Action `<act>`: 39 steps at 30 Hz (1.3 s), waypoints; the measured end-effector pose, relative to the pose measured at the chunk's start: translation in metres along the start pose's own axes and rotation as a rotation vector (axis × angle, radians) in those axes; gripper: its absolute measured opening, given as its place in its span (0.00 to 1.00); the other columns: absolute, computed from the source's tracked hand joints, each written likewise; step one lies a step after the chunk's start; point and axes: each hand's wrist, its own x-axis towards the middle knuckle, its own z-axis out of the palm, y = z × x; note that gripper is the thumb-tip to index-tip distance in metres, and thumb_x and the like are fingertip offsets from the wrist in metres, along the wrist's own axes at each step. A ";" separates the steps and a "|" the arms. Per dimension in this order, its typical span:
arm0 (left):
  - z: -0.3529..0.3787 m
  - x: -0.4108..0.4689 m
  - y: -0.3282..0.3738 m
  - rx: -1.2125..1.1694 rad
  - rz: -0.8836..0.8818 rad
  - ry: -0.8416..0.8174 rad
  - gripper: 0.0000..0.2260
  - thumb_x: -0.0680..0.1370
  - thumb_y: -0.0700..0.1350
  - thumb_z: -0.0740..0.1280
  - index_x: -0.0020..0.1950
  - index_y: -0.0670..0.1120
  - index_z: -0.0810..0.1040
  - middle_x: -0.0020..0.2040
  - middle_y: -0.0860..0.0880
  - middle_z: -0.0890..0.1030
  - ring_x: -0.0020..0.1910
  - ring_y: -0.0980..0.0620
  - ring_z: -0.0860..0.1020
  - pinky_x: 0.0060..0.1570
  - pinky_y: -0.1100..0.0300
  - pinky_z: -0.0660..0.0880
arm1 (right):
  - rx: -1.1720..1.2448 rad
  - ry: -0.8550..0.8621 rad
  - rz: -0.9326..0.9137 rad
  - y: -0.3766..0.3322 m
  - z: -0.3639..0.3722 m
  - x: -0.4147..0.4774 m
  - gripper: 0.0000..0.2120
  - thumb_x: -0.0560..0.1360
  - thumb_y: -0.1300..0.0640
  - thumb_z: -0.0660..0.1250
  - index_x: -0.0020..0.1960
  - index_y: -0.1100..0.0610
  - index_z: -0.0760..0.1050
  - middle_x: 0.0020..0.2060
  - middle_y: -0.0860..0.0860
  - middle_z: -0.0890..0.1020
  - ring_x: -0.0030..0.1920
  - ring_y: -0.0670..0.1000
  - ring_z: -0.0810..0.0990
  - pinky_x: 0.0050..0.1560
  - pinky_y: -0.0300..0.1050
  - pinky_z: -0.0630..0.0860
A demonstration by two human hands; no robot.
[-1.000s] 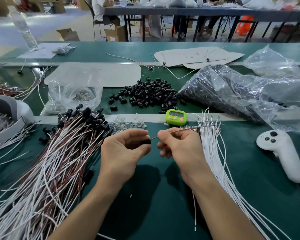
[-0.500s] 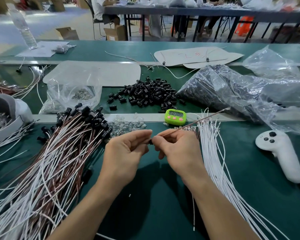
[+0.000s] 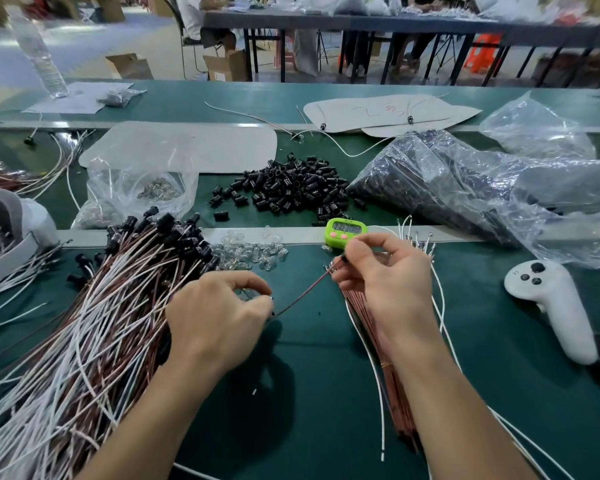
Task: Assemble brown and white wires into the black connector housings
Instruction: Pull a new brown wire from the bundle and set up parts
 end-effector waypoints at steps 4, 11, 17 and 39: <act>0.012 -0.006 0.007 -0.592 0.066 -0.370 0.10 0.69 0.47 0.73 0.47 0.60 0.88 0.42 0.56 0.87 0.42 0.58 0.84 0.43 0.65 0.77 | -0.212 -0.198 -0.134 0.005 0.009 -0.011 0.04 0.69 0.59 0.77 0.42 0.54 0.84 0.32 0.54 0.86 0.31 0.52 0.85 0.33 0.43 0.81; 0.031 -0.002 -0.007 -0.555 0.018 -0.202 0.08 0.71 0.44 0.79 0.43 0.59 0.87 0.37 0.57 0.87 0.35 0.61 0.83 0.40 0.61 0.77 | -0.299 -0.322 -0.164 0.010 0.012 -0.018 0.14 0.67 0.69 0.79 0.41 0.51 0.86 0.38 0.48 0.88 0.40 0.49 0.88 0.45 0.42 0.84; 0.031 -0.005 -0.005 -0.614 0.078 -0.147 0.06 0.66 0.47 0.78 0.40 0.57 0.87 0.34 0.54 0.86 0.33 0.60 0.81 0.38 0.60 0.77 | -0.385 -0.322 -0.264 0.009 0.013 -0.020 0.14 0.62 0.59 0.82 0.43 0.45 0.87 0.34 0.51 0.84 0.31 0.54 0.75 0.31 0.50 0.73; 0.031 -0.001 -0.002 -0.676 -0.026 -0.188 0.13 0.66 0.36 0.81 0.33 0.54 0.86 0.31 0.51 0.85 0.29 0.60 0.78 0.32 0.65 0.75 | -0.352 -0.329 -0.332 0.007 0.014 -0.021 0.12 0.61 0.57 0.82 0.43 0.46 0.87 0.35 0.48 0.84 0.34 0.55 0.76 0.34 0.51 0.74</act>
